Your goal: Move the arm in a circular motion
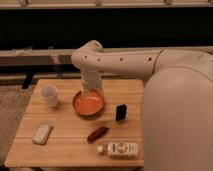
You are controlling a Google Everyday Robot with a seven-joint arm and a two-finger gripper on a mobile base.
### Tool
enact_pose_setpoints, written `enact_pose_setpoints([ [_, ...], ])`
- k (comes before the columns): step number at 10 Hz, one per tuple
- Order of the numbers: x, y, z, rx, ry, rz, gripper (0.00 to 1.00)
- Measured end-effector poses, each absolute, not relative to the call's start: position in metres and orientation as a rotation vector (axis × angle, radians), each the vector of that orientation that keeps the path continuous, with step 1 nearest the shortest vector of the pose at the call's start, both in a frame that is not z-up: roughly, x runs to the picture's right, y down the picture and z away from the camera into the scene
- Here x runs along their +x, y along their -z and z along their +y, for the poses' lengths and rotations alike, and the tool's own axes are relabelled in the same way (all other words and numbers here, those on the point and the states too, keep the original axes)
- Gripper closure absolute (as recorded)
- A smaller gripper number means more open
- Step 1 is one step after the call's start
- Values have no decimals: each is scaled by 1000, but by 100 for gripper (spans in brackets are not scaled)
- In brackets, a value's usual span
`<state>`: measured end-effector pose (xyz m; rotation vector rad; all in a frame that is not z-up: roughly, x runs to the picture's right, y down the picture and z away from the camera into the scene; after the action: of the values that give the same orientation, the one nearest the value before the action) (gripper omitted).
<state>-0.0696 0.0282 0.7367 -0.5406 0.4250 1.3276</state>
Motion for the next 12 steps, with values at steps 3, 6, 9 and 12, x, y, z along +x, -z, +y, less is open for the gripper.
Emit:
enact_pose_setpoints([
  [3, -72, -734, 30, -542, -1321, 417, 35],
  [6, -73, -730, 32, -543, -1316, 409, 35],
  [9, -73, -728, 34, -543, -1313, 403, 35],
  [12, -72, -727, 35, -542, -1311, 397, 35],
])
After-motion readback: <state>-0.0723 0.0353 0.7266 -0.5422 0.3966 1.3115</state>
